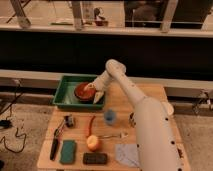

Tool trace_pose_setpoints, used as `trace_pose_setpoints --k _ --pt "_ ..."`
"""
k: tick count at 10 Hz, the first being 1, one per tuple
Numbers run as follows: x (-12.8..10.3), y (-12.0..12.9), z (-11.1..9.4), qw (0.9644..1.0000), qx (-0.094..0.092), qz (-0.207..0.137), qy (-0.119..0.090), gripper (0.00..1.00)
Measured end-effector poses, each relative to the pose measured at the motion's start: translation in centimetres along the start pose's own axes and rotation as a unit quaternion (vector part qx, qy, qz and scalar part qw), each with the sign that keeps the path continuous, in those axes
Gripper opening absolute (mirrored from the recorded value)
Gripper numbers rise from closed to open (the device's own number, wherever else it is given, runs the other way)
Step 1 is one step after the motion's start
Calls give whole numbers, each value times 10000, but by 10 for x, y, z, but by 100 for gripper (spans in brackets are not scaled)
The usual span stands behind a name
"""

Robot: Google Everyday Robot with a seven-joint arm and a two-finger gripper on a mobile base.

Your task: Stack bowls into tray

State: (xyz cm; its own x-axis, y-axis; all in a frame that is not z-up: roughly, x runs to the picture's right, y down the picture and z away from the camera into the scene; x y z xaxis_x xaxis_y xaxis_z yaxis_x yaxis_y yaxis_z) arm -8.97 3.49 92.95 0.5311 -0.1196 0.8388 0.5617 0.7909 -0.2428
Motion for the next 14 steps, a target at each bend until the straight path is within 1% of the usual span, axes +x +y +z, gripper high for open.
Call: trace_pose_setpoints --k 5,6,7,9,11,12,14 --pt "0 0 0 10000 0 -1 1 67" --pt "0 -1 0 10000 8 -5 14 67" --pt "-1 -3 -5 9999 55 -23 87 67" --pt "-6 -6 -28 9994 190 4 292 67" --pt "-18 -11 -53 9984 357 -47 445 67" --pt "-25 -15 -64 9977 461 -100 496 67" --pt "-34 -19 -79 9963 641 -161 552 67"
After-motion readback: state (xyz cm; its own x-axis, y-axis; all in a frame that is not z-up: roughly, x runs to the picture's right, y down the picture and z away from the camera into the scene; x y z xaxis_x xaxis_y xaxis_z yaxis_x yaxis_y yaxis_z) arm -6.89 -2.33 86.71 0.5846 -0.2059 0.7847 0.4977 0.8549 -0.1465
